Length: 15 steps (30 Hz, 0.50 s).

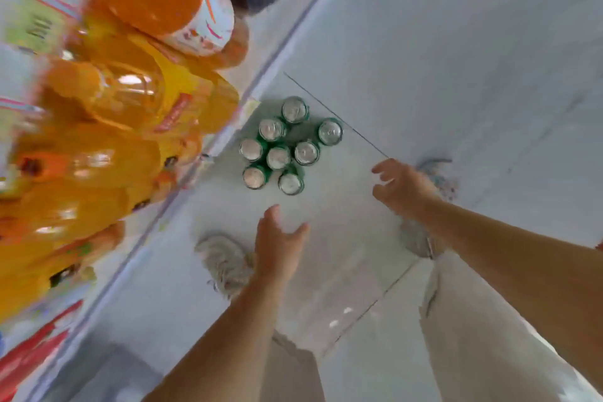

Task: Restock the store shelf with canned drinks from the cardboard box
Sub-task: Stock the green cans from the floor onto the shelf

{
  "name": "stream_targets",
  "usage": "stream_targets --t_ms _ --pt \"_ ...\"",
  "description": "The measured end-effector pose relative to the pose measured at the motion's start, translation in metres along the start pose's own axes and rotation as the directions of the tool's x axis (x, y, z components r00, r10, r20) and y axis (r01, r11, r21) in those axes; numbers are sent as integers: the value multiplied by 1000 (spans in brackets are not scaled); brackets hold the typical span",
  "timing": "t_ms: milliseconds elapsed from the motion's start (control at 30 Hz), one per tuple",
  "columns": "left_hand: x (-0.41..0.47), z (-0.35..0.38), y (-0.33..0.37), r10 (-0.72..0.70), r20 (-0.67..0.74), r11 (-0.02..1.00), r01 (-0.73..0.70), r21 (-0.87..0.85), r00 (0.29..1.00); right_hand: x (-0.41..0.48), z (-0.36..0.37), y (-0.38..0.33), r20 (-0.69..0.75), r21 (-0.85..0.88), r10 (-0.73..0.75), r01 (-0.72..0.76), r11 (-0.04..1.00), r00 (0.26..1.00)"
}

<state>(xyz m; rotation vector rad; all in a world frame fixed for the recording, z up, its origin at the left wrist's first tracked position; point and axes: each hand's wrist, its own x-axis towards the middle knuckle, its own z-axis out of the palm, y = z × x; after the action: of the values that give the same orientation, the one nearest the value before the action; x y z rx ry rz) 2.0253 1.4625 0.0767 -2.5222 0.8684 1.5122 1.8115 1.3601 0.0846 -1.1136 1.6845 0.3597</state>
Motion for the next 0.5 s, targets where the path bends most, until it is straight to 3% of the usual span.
stream_targets --t_ms 300,500 --pt "127 85 -22 -2 -183 981 -34 -190 983 154 49 -1 -1 -180 -201 198 964 979" --pt "146 102 -17 -19 -325 954 -80 -289 946 188 69 -25 -65 -95 -328 321 942 943"
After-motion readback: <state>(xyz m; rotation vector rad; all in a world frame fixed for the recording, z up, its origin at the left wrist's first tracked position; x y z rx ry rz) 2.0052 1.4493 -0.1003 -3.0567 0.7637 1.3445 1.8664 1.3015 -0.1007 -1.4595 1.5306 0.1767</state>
